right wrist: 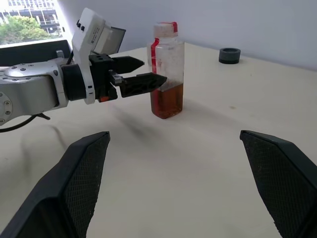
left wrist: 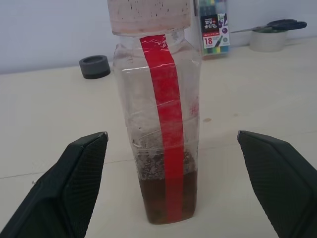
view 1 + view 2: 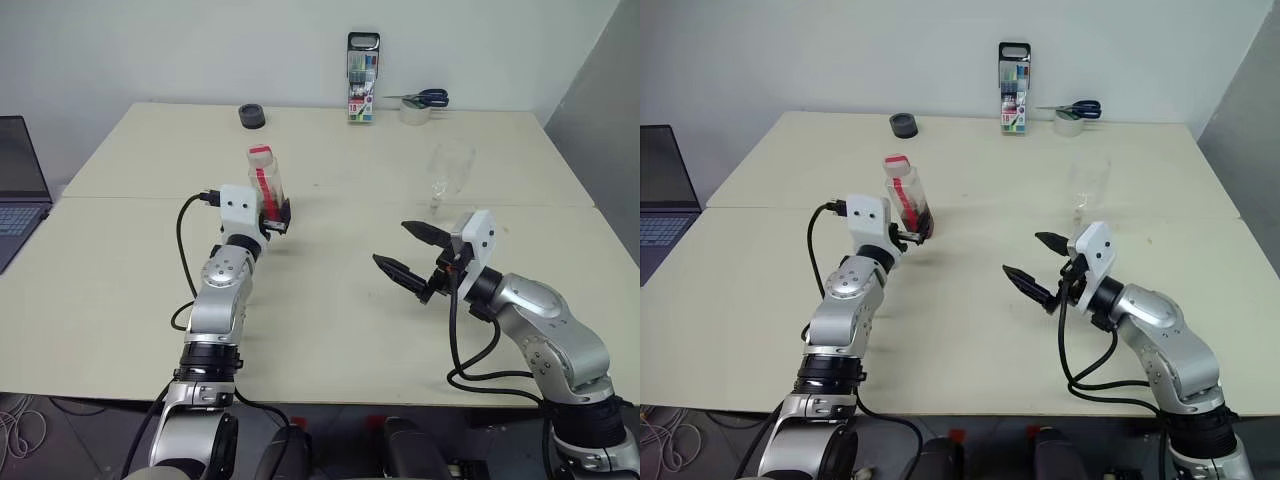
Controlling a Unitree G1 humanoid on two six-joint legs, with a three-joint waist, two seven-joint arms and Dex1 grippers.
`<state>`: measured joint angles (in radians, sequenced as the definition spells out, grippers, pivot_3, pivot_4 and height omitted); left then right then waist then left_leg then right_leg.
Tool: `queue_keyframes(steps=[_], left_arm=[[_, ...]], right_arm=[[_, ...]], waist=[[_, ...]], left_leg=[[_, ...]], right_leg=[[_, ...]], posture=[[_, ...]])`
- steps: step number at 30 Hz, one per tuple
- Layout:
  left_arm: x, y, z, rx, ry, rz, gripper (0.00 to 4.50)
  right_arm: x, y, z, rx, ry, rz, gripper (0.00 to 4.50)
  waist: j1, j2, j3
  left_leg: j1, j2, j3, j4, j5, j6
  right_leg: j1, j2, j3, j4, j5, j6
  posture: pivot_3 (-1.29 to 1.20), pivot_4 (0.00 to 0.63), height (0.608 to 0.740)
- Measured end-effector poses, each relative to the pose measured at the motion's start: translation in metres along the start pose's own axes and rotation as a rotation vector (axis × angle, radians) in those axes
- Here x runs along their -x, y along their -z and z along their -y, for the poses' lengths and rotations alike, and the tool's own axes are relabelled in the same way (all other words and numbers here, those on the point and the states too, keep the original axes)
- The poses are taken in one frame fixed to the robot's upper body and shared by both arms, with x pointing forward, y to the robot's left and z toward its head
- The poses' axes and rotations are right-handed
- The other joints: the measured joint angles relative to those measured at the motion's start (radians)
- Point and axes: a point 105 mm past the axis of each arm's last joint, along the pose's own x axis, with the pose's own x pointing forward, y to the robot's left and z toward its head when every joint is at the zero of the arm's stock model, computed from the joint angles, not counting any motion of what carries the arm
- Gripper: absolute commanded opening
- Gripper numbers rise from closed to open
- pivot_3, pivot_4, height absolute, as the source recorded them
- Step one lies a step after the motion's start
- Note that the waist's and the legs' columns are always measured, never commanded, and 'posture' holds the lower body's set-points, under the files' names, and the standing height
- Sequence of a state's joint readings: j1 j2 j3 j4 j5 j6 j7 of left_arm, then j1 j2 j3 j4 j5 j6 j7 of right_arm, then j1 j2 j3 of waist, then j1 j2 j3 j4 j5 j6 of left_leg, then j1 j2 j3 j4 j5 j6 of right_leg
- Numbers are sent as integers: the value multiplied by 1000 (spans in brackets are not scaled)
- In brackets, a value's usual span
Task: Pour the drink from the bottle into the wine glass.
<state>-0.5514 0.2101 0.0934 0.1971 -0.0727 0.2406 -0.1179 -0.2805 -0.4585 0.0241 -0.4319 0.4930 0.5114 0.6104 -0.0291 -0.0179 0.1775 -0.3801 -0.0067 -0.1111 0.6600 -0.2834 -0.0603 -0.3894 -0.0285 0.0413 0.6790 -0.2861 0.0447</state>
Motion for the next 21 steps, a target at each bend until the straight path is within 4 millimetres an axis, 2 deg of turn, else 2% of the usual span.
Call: queue_keyframes(steps=[5, 9, 13, 16, 21], left_arm=[[-9, -5, 0, 5, -2, 3, 4474], [-14, -1, -2, 13, -13, -21, 4474], [-27, -6, -6, 27, -36, -31, 4474], [-35, -12, -7, 26, -39, -24, 4474], [-45, -10, -7, 22, -39, -52, 4474]], right_arm=[[-3, -5, 1, 10, -8, 4, 4500], [-7, -10, 0, -14, -26, 7, 4500], [-11, -17, -3, -31, -53, 20, 4500], [-11, -18, -6, -44, -64, 19, 4500], [-12, -19, -6, -52, -63, 17, 4500]], waist=[[0, 0, 0], [0, 0, 0], [0, -1, 0], [0, -1, 0], [0, -1, 1]], left_leg=[[0, 0, 0, 0, 0, 0], [0, 0, 0, 0, 0, 0], [-1, -1, 0, 0, 0, 0], [-1, -1, 0, 0, 0, 0], [-1, -1, 0, 0, 0, 0]], right_leg=[[0, 0, 0, 0, 0, 0], [0, 0, 0, 0, 0, 0], [0, 0, 0, 0, 0, 0], [-1, -1, 0, -1, 0, 0], [-1, -1, 0, -1, 0, 0]], posture=[[0, 150, 740], [0, 150, 740], [0, 150, 740], [0, 150, 740], [0, 150, 740]])
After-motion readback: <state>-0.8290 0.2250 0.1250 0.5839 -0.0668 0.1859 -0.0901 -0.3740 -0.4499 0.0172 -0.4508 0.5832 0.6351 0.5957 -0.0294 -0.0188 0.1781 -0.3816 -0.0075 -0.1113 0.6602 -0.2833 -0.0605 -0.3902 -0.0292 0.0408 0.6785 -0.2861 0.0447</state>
